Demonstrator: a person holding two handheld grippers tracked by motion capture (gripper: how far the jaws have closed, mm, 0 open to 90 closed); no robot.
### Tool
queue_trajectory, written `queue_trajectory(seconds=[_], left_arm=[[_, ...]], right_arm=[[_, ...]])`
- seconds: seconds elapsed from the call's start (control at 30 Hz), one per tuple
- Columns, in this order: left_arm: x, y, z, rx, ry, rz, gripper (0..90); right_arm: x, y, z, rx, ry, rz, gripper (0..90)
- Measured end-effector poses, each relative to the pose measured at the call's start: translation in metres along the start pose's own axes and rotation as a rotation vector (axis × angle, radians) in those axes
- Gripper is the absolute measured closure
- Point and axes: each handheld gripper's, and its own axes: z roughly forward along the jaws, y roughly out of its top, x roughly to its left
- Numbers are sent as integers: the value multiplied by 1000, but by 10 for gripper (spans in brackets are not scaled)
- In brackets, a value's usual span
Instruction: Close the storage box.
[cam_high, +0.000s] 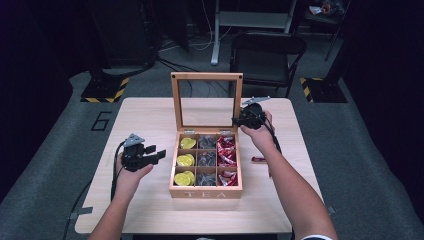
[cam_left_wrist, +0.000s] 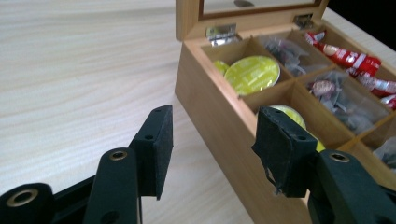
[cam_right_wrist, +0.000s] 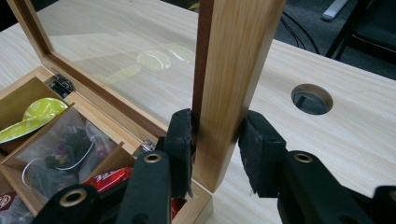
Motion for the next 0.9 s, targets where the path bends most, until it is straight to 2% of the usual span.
queue_trajectory(seconds=[0.07,0.13,0.17,0.2,0.23,0.33,0.37,0.4,0.43,0.5,0.57,0.77,0.8,0.87,0.9], left_arm=[[0,10,1,-2,-7,1,469],[0,13,2,-2,-4,12,469],[1,21,4,15,-1,22,470],[1,21,4,15,-1,22,472],[2,28,5,5,-3,28,475],[3,36,7,7,-7,25,480],[4,45,9,3,-5,24,481],[4,45,9,3,-5,24,482],[6,54,10,-4,-7,27,484],[6,59,11,-6,-4,28,485],[9,72,15,-7,-4,30,488],[11,87,23,-8,-7,30,492],[10,91,26,-5,-9,11,492],[10,93,28,-1,-8,13,493],[11,96,30,-6,-2,31,493]], right_arm=[[1,-1,-2,-3,1,7,650],[1,-2,-3,-8,0,-7,652],[2,-2,-3,-8,1,-9,653],[2,-2,-3,-8,1,-9,653],[3,-3,-4,-14,4,-8,654],[4,-4,-5,-20,0,-23,654],[4,-5,-5,-26,-2,-26,654],[4,-5,-5,-26,-2,-26,654],[4,-6,-6,-28,-5,-26,654],[5,-6,-6,-30,-8,-33,653],[5,-6,-6,-30,-7,-43,654],[5,-6,-7,-28,-7,-45,654],[5,-7,-7,-31,-8,-45,654],[5,-7,-7,-33,-9,-51,654],[6,-7,-7,-34,-9,-44,654]])
